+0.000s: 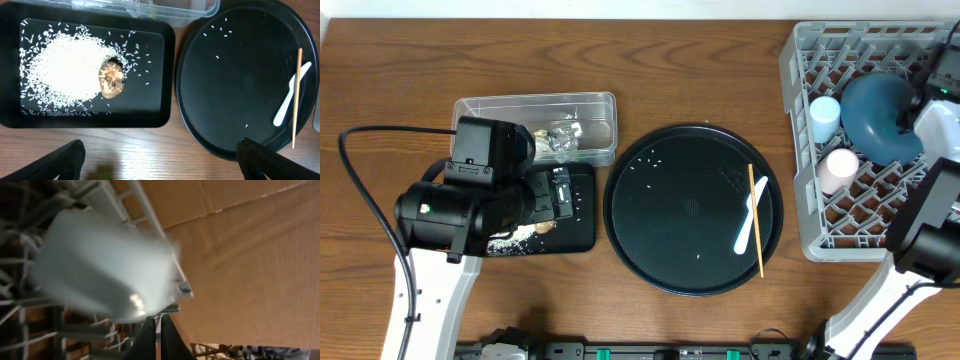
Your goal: Sort waste into correct bins and load items into the dishwasher rack
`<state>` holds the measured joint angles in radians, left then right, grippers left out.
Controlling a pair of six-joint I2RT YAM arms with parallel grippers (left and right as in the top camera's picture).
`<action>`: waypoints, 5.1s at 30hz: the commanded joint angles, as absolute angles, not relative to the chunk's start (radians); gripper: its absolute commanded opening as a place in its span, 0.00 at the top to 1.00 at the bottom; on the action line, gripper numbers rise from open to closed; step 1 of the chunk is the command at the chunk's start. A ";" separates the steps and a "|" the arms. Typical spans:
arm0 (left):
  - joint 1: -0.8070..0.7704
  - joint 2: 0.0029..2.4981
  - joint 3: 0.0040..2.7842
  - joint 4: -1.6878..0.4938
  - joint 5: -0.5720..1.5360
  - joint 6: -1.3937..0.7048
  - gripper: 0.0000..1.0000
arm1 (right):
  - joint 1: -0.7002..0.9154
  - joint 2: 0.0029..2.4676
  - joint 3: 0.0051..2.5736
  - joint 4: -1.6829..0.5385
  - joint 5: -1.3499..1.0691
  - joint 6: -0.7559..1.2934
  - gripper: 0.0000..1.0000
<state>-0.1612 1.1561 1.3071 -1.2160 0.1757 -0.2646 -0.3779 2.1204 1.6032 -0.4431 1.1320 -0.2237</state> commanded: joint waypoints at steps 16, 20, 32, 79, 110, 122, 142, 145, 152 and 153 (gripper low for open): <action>-0.163 1.156 1.312 -1.219 0.163 -0.263 0.02 | -0.307 1.868 1.603 -0.691 0.519 0.010 0.54; -0.163 1.156 1.312 -1.219 0.163 -0.263 0.02 | -0.305 1.711 1.603 -0.767 0.197 0.036 0.36; -0.163 1.156 1.312 -1.219 0.163 -0.263 0.02 | -0.063 1.525 1.599 -1.138 -0.160 0.182 0.48; -0.163 1.156 1.312 -1.219 0.163 -0.263 0.02 | 0.418 1.533 0.765 -0.779 0.178 0.644 0.99; -0.163 1.156 1.312 -1.219 0.163 -0.263 0.02 | -0.200 1.379 1.322 -0.995 0.236 -0.292 0.99; -0.163 1.156 1.312 -1.219 0.163 -0.263 0.02 | -0.453 1.628 1.322 -0.731 0.204 -0.406 0.99; -0.163 1.156 1.312 -1.219 0.163 -0.263 0.02 | -0.570 1.751 1.330 -0.454 0.261 -0.620 0.99; -0.163 1.156 1.312 -1.219 0.163 -0.263 0.02 | -0.599 1.753 1.330 -0.440 0.250 -0.623 0.99; -0.163 1.156 1.312 -1.219 0.163 -0.263 0.02 | -0.637 1.753 1.330 -0.399 0.175 -0.645 1.00; -0.163 1.156 1.312 -1.219 0.163 -0.263 0.02 | -0.638 1.753 1.330 -0.396 0.163 -0.644 0.99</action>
<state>-0.1612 1.1561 1.3071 -1.2160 0.1761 -0.2649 -0.6323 1.7439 1.3170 -0.4023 0.2207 -0.6224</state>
